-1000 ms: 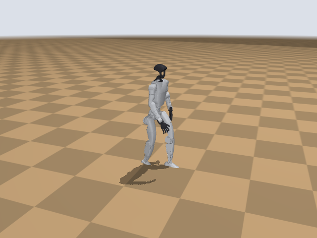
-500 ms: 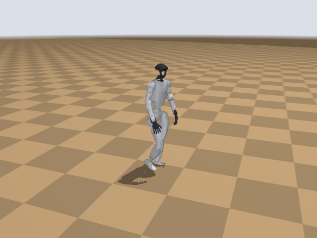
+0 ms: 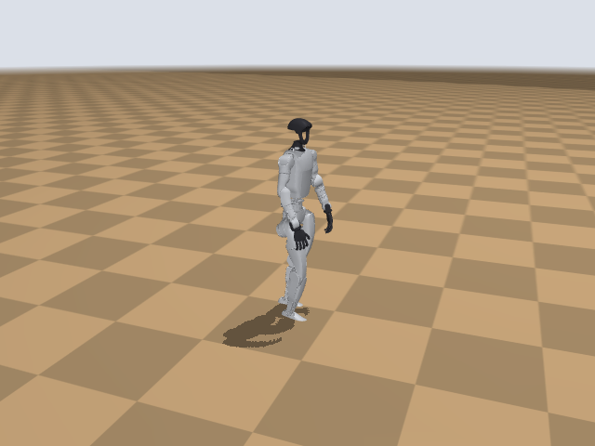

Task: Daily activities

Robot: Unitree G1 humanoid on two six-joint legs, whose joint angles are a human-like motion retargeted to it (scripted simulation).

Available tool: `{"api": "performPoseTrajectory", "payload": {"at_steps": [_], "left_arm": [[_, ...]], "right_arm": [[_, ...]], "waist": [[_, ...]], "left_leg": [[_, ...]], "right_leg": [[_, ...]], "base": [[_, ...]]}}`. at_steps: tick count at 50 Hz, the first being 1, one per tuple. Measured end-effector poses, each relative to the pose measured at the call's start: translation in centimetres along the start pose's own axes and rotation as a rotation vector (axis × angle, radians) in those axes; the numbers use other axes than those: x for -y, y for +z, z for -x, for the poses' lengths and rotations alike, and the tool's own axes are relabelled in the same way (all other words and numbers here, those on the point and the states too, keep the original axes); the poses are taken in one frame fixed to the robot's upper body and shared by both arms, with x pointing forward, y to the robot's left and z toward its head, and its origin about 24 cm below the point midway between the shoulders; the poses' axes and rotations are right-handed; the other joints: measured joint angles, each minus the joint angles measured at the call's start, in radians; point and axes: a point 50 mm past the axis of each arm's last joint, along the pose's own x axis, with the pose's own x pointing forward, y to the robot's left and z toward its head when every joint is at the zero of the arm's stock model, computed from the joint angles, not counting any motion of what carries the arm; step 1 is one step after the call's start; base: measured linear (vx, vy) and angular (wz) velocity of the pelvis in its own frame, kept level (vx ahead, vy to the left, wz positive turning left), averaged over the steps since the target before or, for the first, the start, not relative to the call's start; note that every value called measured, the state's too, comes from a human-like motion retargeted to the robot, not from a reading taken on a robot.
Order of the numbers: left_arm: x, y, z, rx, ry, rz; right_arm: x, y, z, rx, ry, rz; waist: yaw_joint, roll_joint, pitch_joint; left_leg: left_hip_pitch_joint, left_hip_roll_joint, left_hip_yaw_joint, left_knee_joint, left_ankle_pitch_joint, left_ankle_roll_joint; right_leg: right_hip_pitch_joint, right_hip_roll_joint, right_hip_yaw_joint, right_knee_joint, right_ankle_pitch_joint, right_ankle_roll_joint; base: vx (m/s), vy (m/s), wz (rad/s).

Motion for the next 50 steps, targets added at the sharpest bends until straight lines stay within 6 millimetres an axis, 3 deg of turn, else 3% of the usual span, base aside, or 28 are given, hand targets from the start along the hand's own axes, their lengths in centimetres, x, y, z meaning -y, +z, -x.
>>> {"api": "performPoseTrajectory", "payload": {"at_steps": [9,25,33,50], "left_arm": [[1.3,-1.8,0.3,-0.048,-0.054,-0.043],[4.9,-4.3,0.7,-0.115,-0.171,-0.05],[4.3,-3.8,0.6,-0.108,-0.144,-0.052],[1.8,-0.9,-0.1,-0.05,-0.084,-0.073]], "right_arm": [[1.2,0.7,-0.1,0.01,-0.022,0.047],[2.4,1.1,0.0,0.021,-0.06,0.053],[2.3,1.0,0.0,0.017,-0.074,0.044],[-1.0,-1.5,-0.1,-0.099,0.024,-0.03]], "waist": [[0.026,0.014,0.042],[0.024,0.061,0.05],[-0.007,0.078,0.055],[-0.059,0.095,0.074]], "left_leg": [[-0.048,0.073,0.084,0.253,-0.088,0.021],[0.083,0.083,0.052,0.161,-0.08,0.031],[0.174,0.079,0.066,0.087,-0.065,0.029],[0.265,0.077,0.093,-0.038,-0.02,0.02]], "right_leg": [[0.158,0.016,-0.04,-0.073,-0.031,-0.017],[0.372,0.064,-0.02,-0.248,-0.017,-0.019],[0.446,0.073,-0.006,-0.294,-0.012,-0.02],[0.487,0.09,0.007,-0.318,0.0,-0.031]], "base": [[0.18,-0.07,0.14],[0.11,0.01,-0.12],[0.04,0.01,-0.06],[0.0,0.0,0.0]]}}
